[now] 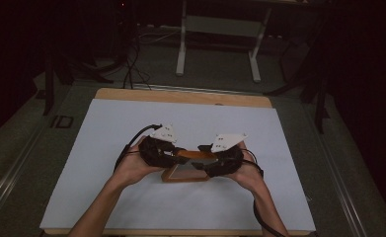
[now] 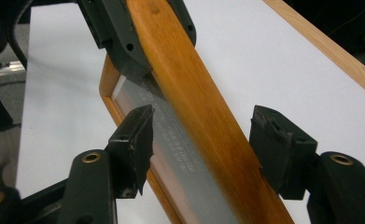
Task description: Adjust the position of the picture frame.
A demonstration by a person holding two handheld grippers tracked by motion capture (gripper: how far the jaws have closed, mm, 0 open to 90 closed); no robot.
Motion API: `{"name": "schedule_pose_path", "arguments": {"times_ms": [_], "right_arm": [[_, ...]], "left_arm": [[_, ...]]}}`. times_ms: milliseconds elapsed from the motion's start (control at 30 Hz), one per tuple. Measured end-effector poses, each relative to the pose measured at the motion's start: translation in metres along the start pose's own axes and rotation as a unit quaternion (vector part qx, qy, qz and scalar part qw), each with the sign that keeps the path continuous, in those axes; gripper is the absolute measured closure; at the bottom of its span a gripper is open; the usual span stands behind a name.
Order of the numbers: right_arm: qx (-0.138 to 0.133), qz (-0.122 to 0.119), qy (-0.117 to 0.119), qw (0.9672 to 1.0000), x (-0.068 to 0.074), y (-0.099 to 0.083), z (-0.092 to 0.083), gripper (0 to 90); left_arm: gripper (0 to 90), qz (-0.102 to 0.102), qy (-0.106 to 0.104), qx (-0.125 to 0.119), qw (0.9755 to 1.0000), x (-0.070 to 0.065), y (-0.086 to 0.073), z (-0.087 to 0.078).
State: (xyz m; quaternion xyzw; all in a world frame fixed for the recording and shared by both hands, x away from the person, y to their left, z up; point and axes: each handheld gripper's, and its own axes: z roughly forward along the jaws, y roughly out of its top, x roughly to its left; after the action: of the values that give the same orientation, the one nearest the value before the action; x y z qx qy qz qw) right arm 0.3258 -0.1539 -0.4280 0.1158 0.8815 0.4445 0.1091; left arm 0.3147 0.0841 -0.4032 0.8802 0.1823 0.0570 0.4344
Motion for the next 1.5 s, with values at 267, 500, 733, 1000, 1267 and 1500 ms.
{"name": "schedule_pose_path", "arguments": {"times_ms": [267,500,733,1000,1267,1500], "right_arm": [[0.009,-0.013,-0.002,0.9999,-0.004,-0.001,-0.003,50.2],[0.018,-0.033,0.001,0.9993,-0.005,-0.003,-0.007,60.3],[0.012,-0.037,-0.014,0.9991,-0.004,-0.01,-0.014,66.5],[-0.023,0.004,-0.02,0.9995,-0.012,-0.033,-0.033,68.7],[-0.043,0.017,-0.026,0.9986,-0.013,-0.049,-0.044,68.7],[-0.067,0.033,-0.027,0.9968,-0.015,-0.065,-0.052,68.6]], "left_arm": [[69.2,0.013,-0.005,-0.011,0.9998,-0.001,-0.002,0.001],[61.6,0.0,0.01,-0.037,0.9993,0.003,-0.005,0.003],[48.7,-0.051,0.028,-0.103,0.993,0.013,-0.022,0.002],[38.6,-0.106,0.052,-0.137,0.9835,0.028,-0.059,0.012],[42.0,-0.108,0.032,-0.099,0.9887,0.023,-0.063,0.058],[52.7,-0.109,-0.003,-0.087,0.9902,0.02,-0.061,0.085]]}}
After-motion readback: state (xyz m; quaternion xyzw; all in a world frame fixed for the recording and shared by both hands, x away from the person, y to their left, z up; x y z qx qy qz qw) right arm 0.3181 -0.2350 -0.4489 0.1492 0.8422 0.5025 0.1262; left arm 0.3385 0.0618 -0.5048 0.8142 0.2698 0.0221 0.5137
